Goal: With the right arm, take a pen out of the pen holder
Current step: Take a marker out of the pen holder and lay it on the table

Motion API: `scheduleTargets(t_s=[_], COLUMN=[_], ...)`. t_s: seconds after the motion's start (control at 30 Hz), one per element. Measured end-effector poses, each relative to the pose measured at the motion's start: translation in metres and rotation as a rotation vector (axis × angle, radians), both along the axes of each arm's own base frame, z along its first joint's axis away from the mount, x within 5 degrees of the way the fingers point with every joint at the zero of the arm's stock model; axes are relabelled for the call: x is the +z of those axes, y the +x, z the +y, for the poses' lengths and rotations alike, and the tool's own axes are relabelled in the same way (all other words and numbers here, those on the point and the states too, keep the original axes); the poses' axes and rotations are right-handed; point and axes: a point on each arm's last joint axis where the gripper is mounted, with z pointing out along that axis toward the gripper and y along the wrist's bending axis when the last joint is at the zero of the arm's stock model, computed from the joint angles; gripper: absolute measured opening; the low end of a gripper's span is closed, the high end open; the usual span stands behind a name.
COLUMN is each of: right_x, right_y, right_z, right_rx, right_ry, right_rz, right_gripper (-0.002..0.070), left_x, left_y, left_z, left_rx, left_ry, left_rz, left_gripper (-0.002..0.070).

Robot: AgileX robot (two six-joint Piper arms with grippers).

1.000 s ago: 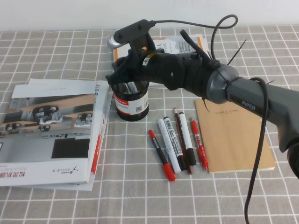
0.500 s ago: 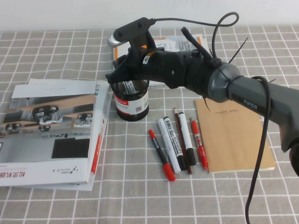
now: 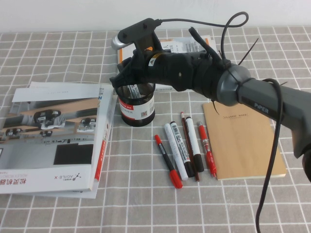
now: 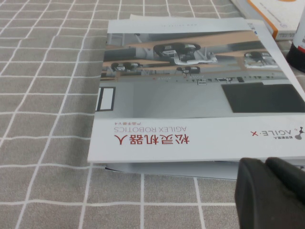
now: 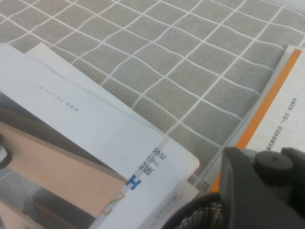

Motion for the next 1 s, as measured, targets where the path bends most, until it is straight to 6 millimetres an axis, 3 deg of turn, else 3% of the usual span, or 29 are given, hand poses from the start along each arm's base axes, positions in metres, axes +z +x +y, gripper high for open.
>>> scheduleTargets(t_s=[0.5, 0.67, 1.0], right_x=[0.014, 0.028, 0.073], right_y=[-0.004, -0.007, -0.020], right_z=[-0.002, -0.005, -0.016], right_rx=[0.008, 0.015, 0.031], right_ry=[0.002, -0.002, -0.001], right_rz=[-0.009, -0.032, -0.110], right_gripper=[0.0104, 0.0104, 0.0104], left_x=[0.000, 0.000, 0.000], left_y=[0.000, 0.000, 0.000], left_z=[0.000, 0.000, 0.000], left_rx=[0.000, 0.000, 0.000], left_ry=[0.000, 0.000, 0.000], left_rz=[0.000, 0.000, 0.000], left_gripper=[-0.0003, -0.0003, -0.0003])
